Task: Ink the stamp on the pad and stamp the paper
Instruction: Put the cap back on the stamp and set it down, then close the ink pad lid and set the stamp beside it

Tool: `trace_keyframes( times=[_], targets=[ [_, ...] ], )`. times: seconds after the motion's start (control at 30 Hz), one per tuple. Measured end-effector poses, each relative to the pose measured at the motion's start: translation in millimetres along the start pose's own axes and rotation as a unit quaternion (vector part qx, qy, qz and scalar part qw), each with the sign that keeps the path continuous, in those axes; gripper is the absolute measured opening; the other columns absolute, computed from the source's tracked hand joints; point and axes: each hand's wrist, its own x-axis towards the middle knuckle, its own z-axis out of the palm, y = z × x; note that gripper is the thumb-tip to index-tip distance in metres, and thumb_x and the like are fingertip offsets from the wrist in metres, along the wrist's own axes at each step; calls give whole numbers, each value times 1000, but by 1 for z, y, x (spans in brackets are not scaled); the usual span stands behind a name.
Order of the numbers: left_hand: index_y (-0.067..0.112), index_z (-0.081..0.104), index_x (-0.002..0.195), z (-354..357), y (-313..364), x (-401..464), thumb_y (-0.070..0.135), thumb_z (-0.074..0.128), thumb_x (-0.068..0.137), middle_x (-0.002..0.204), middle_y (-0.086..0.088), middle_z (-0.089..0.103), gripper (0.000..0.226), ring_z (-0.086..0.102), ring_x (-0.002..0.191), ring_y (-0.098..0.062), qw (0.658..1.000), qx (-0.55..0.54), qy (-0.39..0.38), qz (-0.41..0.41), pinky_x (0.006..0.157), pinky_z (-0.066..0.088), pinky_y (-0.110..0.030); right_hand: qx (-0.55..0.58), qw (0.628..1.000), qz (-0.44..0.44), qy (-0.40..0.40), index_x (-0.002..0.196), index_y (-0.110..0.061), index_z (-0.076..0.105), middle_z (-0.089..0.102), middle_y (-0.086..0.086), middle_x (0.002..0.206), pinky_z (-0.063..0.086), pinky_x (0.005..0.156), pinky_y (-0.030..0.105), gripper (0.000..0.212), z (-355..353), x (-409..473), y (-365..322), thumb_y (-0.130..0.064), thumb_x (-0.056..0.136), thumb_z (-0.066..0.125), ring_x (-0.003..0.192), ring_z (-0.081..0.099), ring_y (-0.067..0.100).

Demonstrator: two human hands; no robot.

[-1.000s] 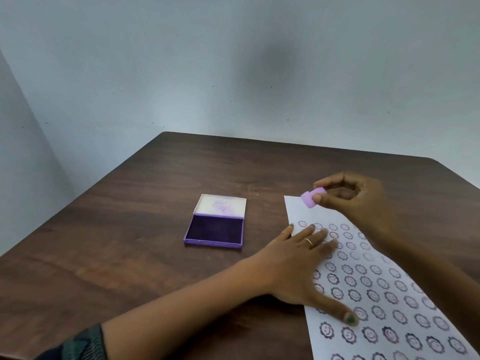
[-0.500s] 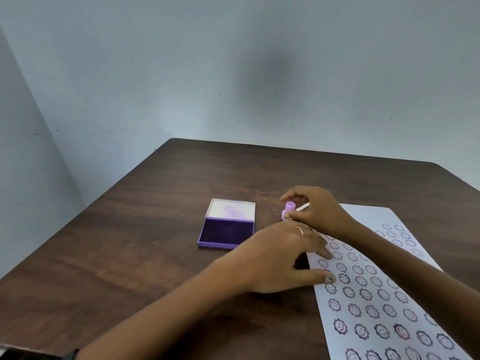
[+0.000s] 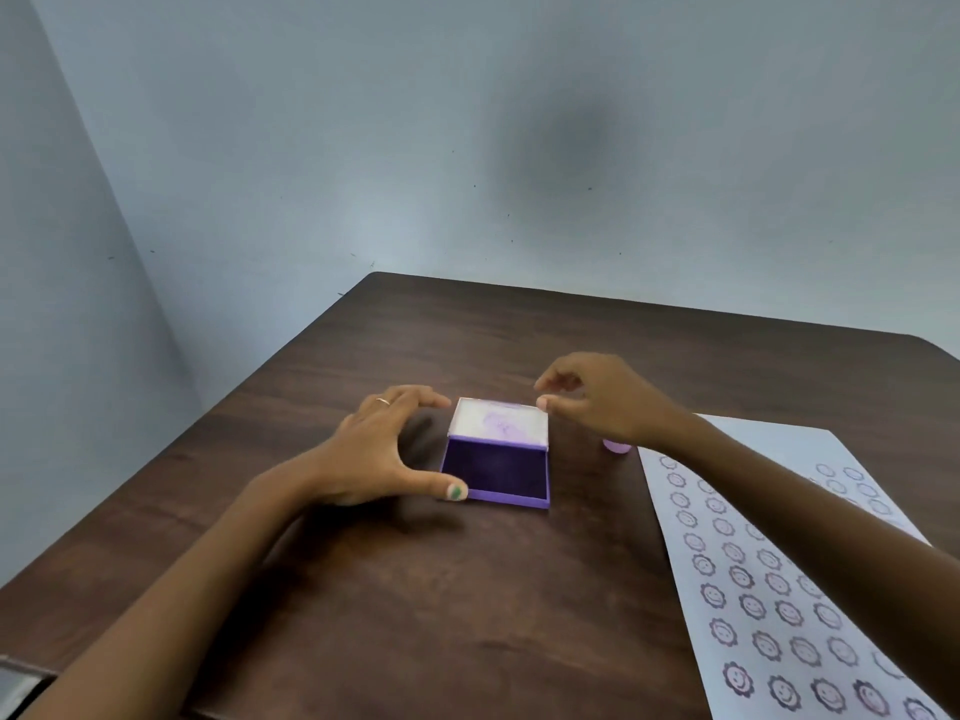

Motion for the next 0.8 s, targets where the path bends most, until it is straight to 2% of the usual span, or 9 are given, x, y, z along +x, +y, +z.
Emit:
trace_keyframes(
  times=[0.07, 0.17, 0.33, 0.5, 0.57, 0.73, 0.8],
  targets=[
    [46, 35, 130, -1, -5, 1, 81, 62, 42, 149, 17, 24, 99, 19, 138, -13, 999, 22, -30, -14, 114, 20, -41, -12, 999, 12, -31, 100, -10, 66, 67, 7, 106, 42, 75, 24, 21, 7, 11, -2, -23, 83, 61, 87, 58, 15],
    [50, 38, 123, 2, -4, 3, 74, 70, 47, 148, 17, 25, 85, 19, 138, -13, 999, 12, -39, 8, 112, 18, -40, -14, 998, 30, -59, 94, -9, 66, 67, 9, 104, 42, 73, 24, 15, 14, 24, -3, -17, 82, 63, 84, 57, 15],
    [48, 44, 116, 4, -7, 5, 65, 72, 59, 146, 15, 29, 66, 20, 136, -14, 999, 5, -34, 25, 108, 17, -41, -17, 997, 35, -62, 80, -8, 66, 69, 9, 90, 39, 57, 15, 4, 18, 31, -3, -8, 81, 63, 70, 54, 10],
    [47, 45, 116, 4, -9, 6, 62, 75, 63, 147, 15, 29, 62, 21, 136, -13, 999, 5, -34, 28, 108, 18, -41, -20, 997, 41, -58, 87, -5, 61, 62, 5, 88, 41, 67, 26, 5, 21, 32, -4, -7, 85, 57, 79, 55, 17],
    [46, 45, 116, 4, -8, 6, 61, 75, 63, 146, 15, 31, 62, 22, 135, -13, 999, 2, -33, 29, 108, 18, -40, -12, 998, 38, -46, 88, -7, 59, 60, 2, 87, 40, 67, 26, 5, 20, 31, -5, -7, 86, 55, 79, 54, 17],
    [44, 39, 119, 4, -7, 3, 64, 74, 57, 134, 18, 38, 74, 28, 128, -9, 999, -15, -23, 19, 108, 24, -37, 15, 1000, 14, -2, 82, -14, 60, 62, -1, 80, 40, 54, 11, 8, 10, 23, -8, -7, 84, 58, 68, 55, 6],
    [43, 33, 123, 4, -7, 4, 65, 75, 55, 132, 19, 37, 83, 31, 126, -8, 1000, -21, -19, 11, 105, 25, -34, 38, 999, 5, 12, 83, -18, 63, 65, -3, 79, 43, 56, 4, 10, 4, 18, -11, -8, 83, 60, 69, 57, 1]
  ],
)
